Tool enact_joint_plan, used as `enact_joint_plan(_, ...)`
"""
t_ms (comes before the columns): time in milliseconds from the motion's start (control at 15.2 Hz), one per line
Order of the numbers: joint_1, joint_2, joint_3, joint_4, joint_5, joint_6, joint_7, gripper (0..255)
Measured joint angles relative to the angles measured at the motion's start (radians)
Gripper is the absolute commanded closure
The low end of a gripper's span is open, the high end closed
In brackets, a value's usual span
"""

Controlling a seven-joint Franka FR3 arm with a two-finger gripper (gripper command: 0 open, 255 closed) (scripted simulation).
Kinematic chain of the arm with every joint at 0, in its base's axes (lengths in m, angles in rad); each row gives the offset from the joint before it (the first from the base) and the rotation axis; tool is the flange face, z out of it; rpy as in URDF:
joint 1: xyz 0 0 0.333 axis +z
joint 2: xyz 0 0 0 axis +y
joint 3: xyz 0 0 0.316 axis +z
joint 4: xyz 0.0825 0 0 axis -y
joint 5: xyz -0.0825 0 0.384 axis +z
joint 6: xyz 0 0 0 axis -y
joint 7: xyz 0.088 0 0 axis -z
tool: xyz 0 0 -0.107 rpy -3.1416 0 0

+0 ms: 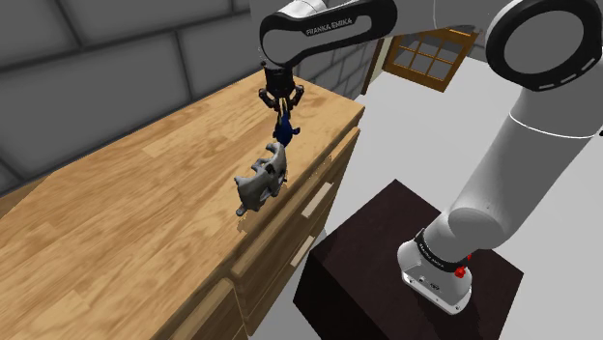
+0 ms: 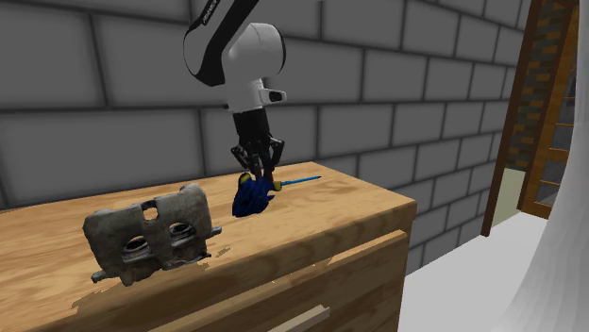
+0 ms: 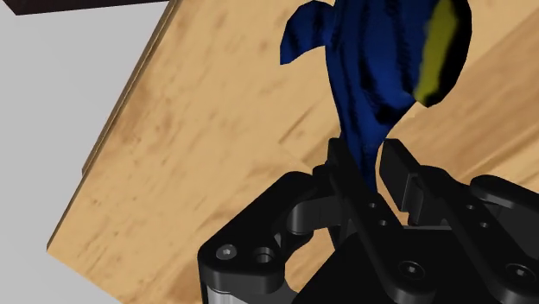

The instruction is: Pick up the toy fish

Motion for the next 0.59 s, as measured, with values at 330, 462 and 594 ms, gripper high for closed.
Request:
enact_joint_plan(330, -0.001, -0.017, 0.002, 0.047, 0.009, -0.062, -0.014, 255)
enact_joint_plan(462, 0.000, -0.026, 0.003, 0.062, 0.013, -0.085, -0.017, 255)
enact_joint_plan(594, 0.000, -0.029, 0.003, 0.081, 0.015, -0.106, -0.022, 255)
